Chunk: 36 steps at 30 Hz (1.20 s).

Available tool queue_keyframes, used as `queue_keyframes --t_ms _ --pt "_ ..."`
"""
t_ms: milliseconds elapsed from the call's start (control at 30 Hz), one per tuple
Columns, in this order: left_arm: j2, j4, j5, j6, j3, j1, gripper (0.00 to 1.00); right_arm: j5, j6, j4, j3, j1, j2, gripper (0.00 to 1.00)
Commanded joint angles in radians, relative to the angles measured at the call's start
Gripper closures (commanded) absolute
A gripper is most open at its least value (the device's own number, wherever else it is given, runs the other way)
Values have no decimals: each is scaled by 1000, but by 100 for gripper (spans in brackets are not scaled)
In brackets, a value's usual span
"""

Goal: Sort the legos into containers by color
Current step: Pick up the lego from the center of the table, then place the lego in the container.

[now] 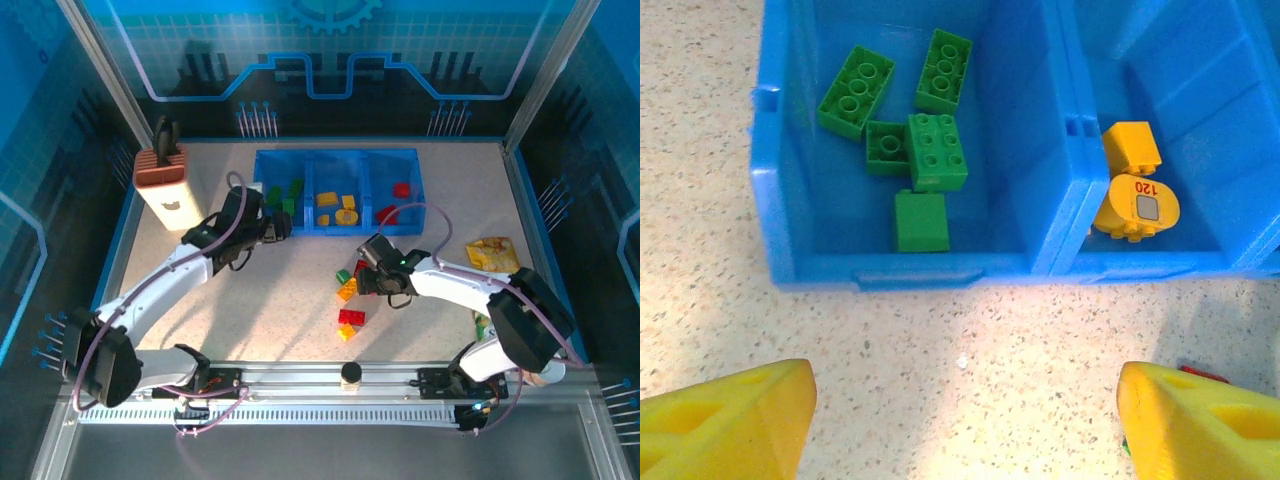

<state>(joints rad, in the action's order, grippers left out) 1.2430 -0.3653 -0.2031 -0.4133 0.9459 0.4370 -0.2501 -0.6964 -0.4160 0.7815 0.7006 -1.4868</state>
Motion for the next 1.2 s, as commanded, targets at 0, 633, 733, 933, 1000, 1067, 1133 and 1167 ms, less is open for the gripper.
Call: queue_keyframes --t_ms 0,633,733,933,1000,1067,1133,1167 --pt "-69 -15 -24 -19 -43 7 20 6 -27 14 41 -11 -42 37" --pt "-153 11 -36 53 -128 110 23 -70 -41 -114 18 -21 121 68" --pt "-148 15 -62 79 -137 180 23 -95 -5 -155 56 -52 216 68" --pt "-145 16 -71 31 -196 263 24 -29 108 -188 171 -213 249 68" --pt "-160 24 -70 11 -219 296 24 -10 140 -184 210 -263 228 68" --pt "-172 39 -69 -3 -246 329 24 23 166 -169 252 -310 189 68" --pt "-180 48 -68 -18 -265 366 24 53 189 -157 305 -353 129 68" --pt "-181 49 -68 -24 -270 381 24 58 197 -153 331 -365 93 68"
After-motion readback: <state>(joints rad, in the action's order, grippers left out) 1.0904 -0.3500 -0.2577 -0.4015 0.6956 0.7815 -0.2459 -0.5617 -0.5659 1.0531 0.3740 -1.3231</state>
